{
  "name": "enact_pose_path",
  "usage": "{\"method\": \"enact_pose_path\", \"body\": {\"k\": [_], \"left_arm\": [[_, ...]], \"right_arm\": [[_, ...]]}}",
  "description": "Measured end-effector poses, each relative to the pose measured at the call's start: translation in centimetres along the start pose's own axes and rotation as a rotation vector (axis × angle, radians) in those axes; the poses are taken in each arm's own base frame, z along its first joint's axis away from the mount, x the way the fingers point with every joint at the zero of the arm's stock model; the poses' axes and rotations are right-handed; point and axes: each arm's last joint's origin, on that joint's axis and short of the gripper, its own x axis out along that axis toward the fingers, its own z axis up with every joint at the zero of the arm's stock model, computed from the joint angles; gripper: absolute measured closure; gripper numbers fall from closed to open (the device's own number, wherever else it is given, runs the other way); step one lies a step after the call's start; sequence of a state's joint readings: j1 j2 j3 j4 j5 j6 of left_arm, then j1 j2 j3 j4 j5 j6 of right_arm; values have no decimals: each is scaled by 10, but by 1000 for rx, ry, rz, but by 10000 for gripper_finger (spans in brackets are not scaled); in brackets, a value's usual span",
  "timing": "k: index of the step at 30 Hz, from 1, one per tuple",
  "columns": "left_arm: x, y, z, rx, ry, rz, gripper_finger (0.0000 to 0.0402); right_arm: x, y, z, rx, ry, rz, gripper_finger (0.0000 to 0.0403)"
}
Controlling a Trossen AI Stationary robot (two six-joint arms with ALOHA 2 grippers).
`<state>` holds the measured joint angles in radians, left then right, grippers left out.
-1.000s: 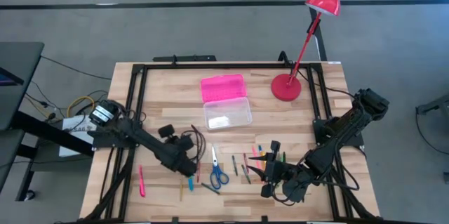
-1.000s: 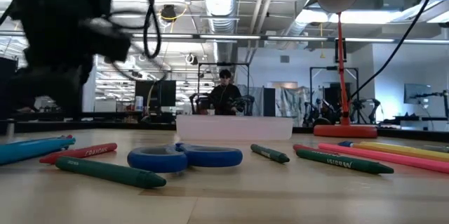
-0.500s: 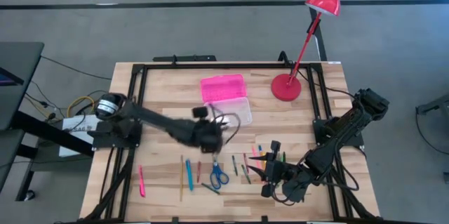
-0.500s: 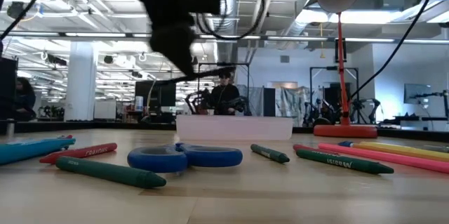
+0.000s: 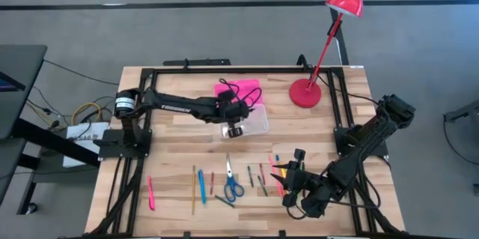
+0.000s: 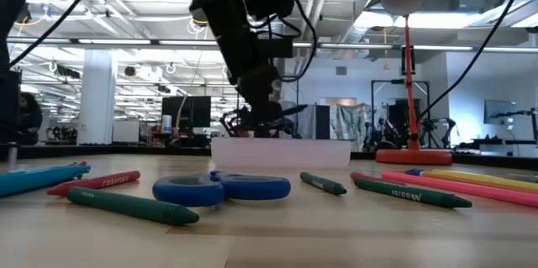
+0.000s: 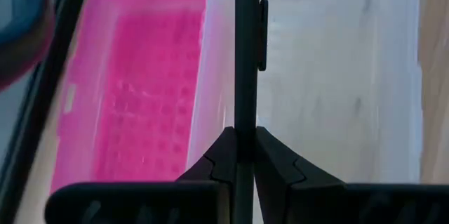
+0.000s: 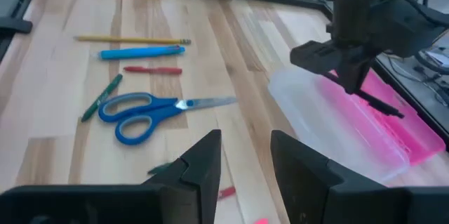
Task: Pick & place school supplies into a supply box
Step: Put the black pen into the pink supply box
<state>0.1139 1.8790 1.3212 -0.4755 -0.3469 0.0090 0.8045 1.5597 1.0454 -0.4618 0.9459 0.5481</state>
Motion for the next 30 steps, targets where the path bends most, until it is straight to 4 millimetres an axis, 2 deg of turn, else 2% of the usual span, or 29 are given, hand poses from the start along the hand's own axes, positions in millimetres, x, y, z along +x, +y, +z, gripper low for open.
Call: {"method": "enact_pose_path", "body": {"k": [4, 9, 24, 26, 30], "left_arm": [[10, 4, -4, -9, 37, -37, 383], [11, 6, -5, -10, 49, -38, 371], [9, 4, -7, 28, 72, -24, 281], [2, 0, -6, 48, 55, -31, 276], [-28, -9, 1, 78, -23, -57, 274]], "right_arm": [[-2, -1, -4, 12, 19, -12, 284], [-4, -1, -7, 30, 29, -16, 284], [-3, -3, -8, 96, 45, -23, 284], [-3, -4, -10, 126, 60, -30, 284], [-4, -6, -15, 200, 128, -21, 284]]}}
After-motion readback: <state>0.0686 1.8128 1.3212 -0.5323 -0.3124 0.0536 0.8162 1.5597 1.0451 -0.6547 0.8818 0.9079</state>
